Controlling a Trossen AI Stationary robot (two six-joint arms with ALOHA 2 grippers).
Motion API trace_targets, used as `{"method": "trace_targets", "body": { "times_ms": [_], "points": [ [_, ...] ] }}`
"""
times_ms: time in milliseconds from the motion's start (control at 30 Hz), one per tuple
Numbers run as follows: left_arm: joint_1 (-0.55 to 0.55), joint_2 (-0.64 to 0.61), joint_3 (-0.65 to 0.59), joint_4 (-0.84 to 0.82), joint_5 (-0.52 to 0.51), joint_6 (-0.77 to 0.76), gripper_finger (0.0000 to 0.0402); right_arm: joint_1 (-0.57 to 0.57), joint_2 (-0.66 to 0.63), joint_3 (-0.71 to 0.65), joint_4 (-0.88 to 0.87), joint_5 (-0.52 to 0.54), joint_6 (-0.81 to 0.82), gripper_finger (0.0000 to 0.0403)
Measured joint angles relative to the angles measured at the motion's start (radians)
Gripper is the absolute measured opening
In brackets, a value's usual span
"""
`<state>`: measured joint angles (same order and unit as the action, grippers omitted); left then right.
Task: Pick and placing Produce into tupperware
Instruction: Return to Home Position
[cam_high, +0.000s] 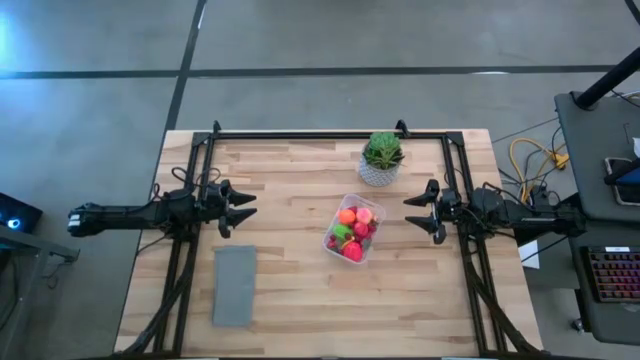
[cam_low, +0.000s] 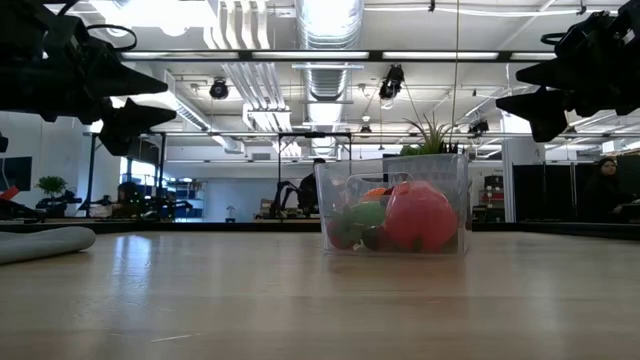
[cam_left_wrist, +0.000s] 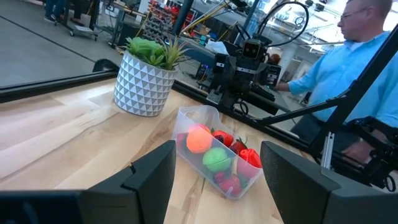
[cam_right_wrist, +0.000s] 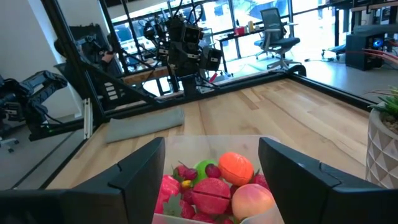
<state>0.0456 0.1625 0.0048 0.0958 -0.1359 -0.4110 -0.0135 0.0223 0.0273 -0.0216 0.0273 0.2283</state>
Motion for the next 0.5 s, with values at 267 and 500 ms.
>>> {"method": "trace_targets", "body": {
  "times_ms": [267,500],
  "points": [
    [0.000,0.001,0.000,0.000,0.000,0.000,0.0221,0.000,0.000,0.000,0.000,0.000,0.000,0.0247],
    [0.000,-0.001,0.000,0.000,0.000,0.000,0.0221,0.000,0.000,0.000,0.000,0.000,0.000,0.0252]
  ]
}}
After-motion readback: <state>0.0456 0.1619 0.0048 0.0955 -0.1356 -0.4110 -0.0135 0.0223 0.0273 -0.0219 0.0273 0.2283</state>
